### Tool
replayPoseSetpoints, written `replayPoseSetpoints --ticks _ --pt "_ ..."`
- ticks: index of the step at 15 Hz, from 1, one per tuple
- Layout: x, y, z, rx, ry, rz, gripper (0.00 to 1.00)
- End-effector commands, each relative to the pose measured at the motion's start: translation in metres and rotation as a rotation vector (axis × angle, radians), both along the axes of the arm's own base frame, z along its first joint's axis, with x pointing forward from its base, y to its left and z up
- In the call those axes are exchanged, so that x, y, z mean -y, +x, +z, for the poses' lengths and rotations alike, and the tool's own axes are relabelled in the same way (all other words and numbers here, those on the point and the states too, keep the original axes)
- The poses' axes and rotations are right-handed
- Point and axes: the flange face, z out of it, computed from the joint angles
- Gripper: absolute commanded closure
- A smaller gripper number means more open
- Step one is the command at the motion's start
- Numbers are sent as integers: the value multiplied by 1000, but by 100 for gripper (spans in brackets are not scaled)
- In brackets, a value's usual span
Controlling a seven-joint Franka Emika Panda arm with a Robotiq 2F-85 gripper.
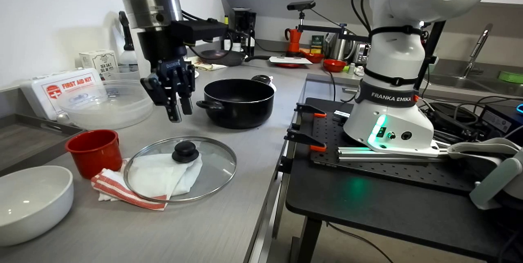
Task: Put the glass lid on the black pot.
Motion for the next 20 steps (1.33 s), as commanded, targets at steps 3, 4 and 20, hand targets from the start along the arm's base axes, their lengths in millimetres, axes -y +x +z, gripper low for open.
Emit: replayPoseSetpoints --ticks 3,4,20 --pt "-1 2 -3 -8 -12 0 28" --pt "-1 3 -8 -16 -15 -3 22" --pt "9 45 -81 -116 -1 -31 0"
